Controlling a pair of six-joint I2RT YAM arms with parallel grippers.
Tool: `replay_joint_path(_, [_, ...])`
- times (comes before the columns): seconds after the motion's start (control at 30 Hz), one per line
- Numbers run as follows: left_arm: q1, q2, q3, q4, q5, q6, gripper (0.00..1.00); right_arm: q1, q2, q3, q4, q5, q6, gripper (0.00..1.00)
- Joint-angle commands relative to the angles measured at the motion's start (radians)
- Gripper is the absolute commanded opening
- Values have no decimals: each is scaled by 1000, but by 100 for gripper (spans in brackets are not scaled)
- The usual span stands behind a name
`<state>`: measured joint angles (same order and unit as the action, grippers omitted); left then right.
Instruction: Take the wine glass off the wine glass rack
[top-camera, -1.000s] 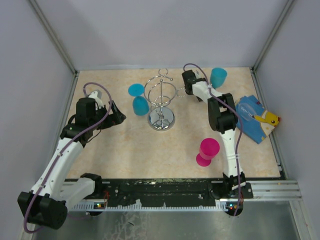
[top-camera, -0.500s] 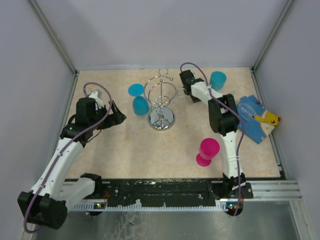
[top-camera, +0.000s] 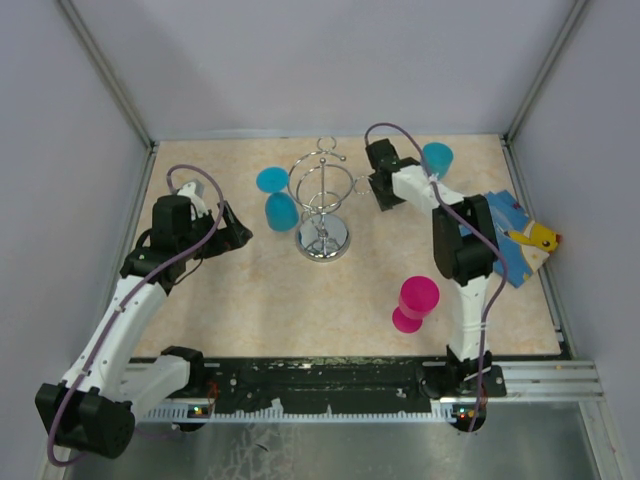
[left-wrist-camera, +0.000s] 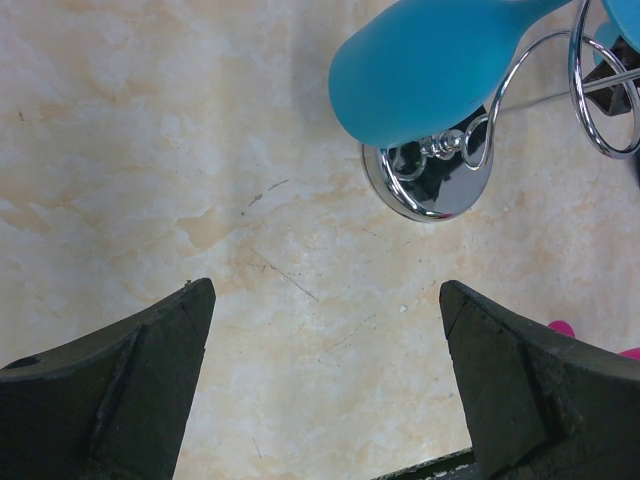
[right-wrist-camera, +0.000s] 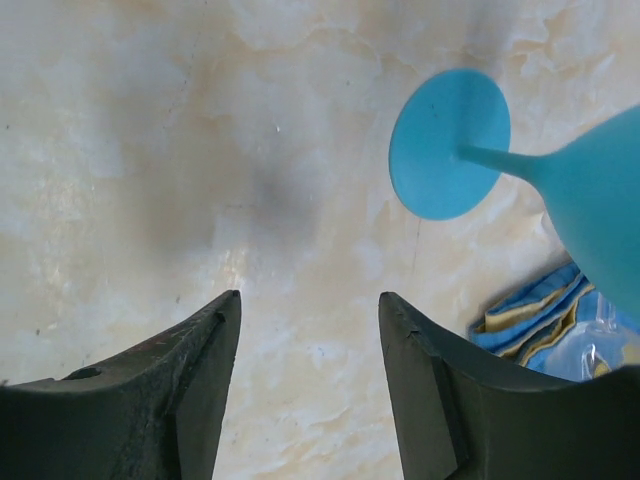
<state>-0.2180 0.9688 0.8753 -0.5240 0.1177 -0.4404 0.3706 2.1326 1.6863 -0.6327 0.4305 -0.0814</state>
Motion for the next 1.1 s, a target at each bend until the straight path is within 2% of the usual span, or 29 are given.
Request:
replay_joint_path(0.0, [5,-6,-3,15,12,11,100,7,-134,-37,16,-23,26,59])
replay_joint_path(0.47, [6,-5,-4,12,15,10,100,-7,-334,-117,-22,-92,51,59])
replay_joint_path(0.73, [6,-10,3,7,13,14,100,-51,-527,-193,-34,-117,88,59])
replay_joint_path(0.87, [6,-8,0,7,17,14,100,-108,-641,-250,-25,-176,153,62])
replay_joint_path(1.07, [6,-13,2,9,24,14,100,-274,-776,-329,-22,-290,321,68])
